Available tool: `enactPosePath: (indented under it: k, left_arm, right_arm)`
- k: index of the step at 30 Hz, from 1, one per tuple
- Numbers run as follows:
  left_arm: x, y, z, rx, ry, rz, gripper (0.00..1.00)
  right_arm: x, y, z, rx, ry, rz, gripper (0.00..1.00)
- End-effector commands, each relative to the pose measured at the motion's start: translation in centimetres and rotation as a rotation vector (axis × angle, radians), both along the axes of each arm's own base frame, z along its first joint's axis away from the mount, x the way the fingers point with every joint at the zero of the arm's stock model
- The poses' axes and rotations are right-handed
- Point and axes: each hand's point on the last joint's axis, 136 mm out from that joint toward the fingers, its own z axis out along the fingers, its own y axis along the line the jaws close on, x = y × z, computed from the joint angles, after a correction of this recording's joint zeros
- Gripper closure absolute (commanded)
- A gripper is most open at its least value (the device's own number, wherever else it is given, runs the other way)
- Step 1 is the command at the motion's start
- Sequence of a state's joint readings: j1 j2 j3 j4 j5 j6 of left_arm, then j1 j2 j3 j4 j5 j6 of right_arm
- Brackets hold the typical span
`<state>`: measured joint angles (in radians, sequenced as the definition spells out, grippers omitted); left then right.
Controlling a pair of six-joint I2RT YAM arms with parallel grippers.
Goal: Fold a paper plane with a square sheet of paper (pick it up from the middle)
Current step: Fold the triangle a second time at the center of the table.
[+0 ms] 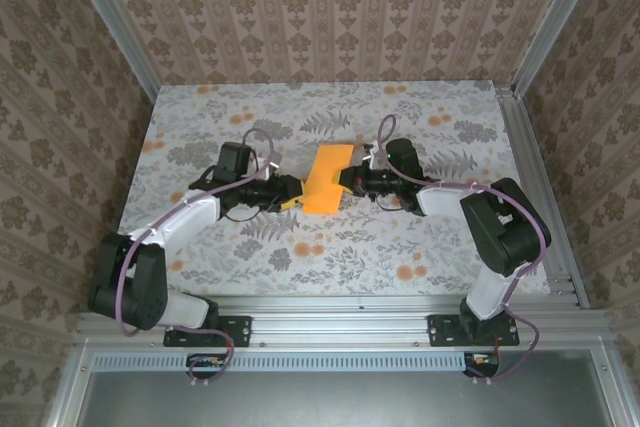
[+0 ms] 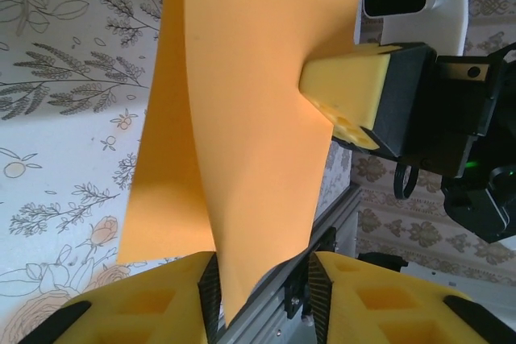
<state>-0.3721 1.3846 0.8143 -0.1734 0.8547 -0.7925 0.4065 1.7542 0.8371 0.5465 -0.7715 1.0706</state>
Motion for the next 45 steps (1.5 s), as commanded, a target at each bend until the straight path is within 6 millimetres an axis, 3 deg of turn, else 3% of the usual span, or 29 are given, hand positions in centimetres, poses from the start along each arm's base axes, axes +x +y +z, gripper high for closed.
enactPosePath:
  k: [1,24,29,38,45]
  left_arm:
    - [0.3,-0.1,1.9,-0.033,-0.038,-0.017,0.64]
    - [0.1,-1.6,-0.1,-0.023,0.011,-0.076,0.66]
    - [0.0,-1.6,-0.1,-0.011,0.009,-0.079,0.71]
    - [-0.1,-0.9,-0.9,0.043,0.014,-0.065,0.90]
    - [-0.2,-1.7,-2.5,0.077,0.036,-0.059,0.98]
  right_arm:
    - [-0.1,-0.1,-0.4,0.007,-0.005,0.015,0.94]
    - [0.5,0.2,1.8,0.071,-0.031,0.012,0.94]
    - [0.5,0.3,1.6,0.067,-0.029,0.014,0.94]
    - [0.0,0.4,-0.2,0.020,-0.021,0.066,0.93]
    - [0.1,0.5,-1.9,-0.034,-0.014,0.092,0.91]
